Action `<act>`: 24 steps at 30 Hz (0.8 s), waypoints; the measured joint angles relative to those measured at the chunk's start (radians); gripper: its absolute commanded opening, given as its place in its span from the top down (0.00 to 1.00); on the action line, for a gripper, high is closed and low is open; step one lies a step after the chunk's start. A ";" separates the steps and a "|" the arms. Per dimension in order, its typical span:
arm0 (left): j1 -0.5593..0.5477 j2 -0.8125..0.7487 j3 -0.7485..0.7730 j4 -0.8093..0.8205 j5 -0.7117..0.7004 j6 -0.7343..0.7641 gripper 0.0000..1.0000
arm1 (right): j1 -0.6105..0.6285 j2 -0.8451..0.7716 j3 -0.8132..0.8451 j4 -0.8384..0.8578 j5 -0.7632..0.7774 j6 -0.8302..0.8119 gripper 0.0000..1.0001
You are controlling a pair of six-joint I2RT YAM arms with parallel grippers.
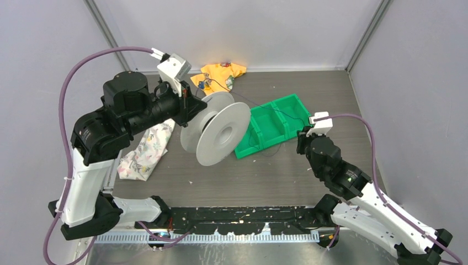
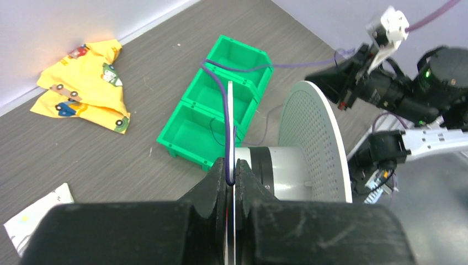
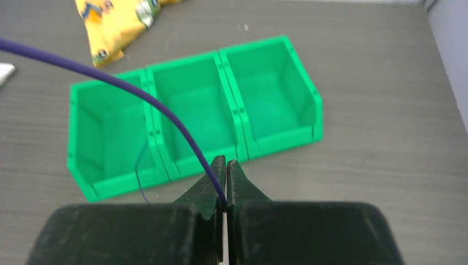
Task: Wrap the cables
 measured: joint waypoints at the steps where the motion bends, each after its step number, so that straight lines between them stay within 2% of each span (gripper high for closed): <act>1: 0.013 0.000 -0.003 0.011 -0.001 -0.003 1.00 | -0.001 0.000 0.002 -0.051 0.003 0.032 1.00; 6: 0.068 0.000 -0.014 0.061 -0.019 -0.033 1.00 | -0.002 0.012 -0.001 -0.215 -0.019 0.174 1.00; 12: 0.100 -0.033 -0.087 0.156 -0.089 -0.072 1.00 | -0.002 0.034 -0.032 -0.285 -0.089 0.274 1.00; 20: 0.136 -0.063 -0.183 0.344 -0.188 -0.189 1.00 | 0.018 0.297 0.003 -0.317 -0.194 0.327 1.00; 24: 0.154 -0.059 -0.251 0.452 -0.276 -0.263 1.00 | 0.080 0.337 0.010 -0.319 -0.212 0.333 1.00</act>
